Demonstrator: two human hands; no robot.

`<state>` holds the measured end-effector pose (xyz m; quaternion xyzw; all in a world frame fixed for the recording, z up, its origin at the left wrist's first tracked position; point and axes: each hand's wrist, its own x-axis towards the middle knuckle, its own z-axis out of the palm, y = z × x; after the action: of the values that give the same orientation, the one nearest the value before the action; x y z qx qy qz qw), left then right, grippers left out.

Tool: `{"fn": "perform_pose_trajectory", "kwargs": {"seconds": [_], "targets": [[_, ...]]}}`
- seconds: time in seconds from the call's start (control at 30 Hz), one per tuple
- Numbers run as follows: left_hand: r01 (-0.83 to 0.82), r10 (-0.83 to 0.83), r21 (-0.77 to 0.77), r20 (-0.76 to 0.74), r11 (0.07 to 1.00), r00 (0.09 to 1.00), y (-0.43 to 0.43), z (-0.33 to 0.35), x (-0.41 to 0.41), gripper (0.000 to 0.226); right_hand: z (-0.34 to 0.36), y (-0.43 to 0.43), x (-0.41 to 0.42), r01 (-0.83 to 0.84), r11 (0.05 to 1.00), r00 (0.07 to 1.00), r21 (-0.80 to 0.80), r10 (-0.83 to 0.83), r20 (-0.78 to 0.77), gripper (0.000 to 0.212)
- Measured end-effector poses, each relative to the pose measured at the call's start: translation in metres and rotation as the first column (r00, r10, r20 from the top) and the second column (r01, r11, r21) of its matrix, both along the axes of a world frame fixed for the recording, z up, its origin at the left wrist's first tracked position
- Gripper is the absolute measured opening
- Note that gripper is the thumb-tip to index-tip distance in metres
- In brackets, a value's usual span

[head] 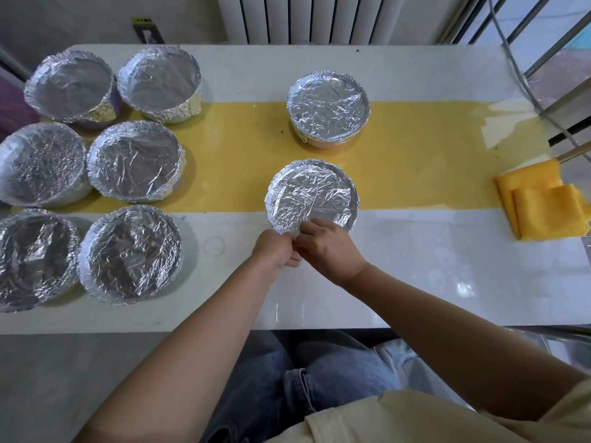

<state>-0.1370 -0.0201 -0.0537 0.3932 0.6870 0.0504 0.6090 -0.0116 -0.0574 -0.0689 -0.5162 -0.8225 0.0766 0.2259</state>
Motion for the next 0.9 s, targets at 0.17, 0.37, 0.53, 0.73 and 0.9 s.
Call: {"fn": "perform_pose_trajectory", "kwargs": {"seconds": [0.17,0.37,0.53,0.73,0.9], "targets": [[0.012,-0.012,0.023,-0.011,1.000,1.000,0.010,0.006,-0.009,0.026,-0.001,-0.002,0.010,-0.014,1.000,1.000,-0.002,0.014,-0.017,0.019],[-0.006,0.005,0.047,0.008,0.999,1.000,0.013,0.005,-0.021,0.027,0.000,-0.013,0.024,-0.025,1.000,0.998,0.015,0.025,0.050,0.014],[-0.046,0.054,0.090,-0.084,0.995,0.995,0.008,0.004,-0.016,0.031,-0.005,-0.011,0.018,-0.036,0.999,0.999,0.033,0.035,0.018,0.020],[-0.108,0.116,0.168,-0.037,0.980,0.993,0.009,-0.012,-0.015,0.036,-0.005,-0.008,0.012,-0.016,1.000,1.000,0.004,0.016,-0.023,0.022],[-0.171,0.167,0.116,0.048,0.978,0.985,0.004,-0.004,-0.010,0.028,-0.008,-0.004,0.006,-0.016,1.000,1.000,0.012,0.016,-0.025,0.024]]}}
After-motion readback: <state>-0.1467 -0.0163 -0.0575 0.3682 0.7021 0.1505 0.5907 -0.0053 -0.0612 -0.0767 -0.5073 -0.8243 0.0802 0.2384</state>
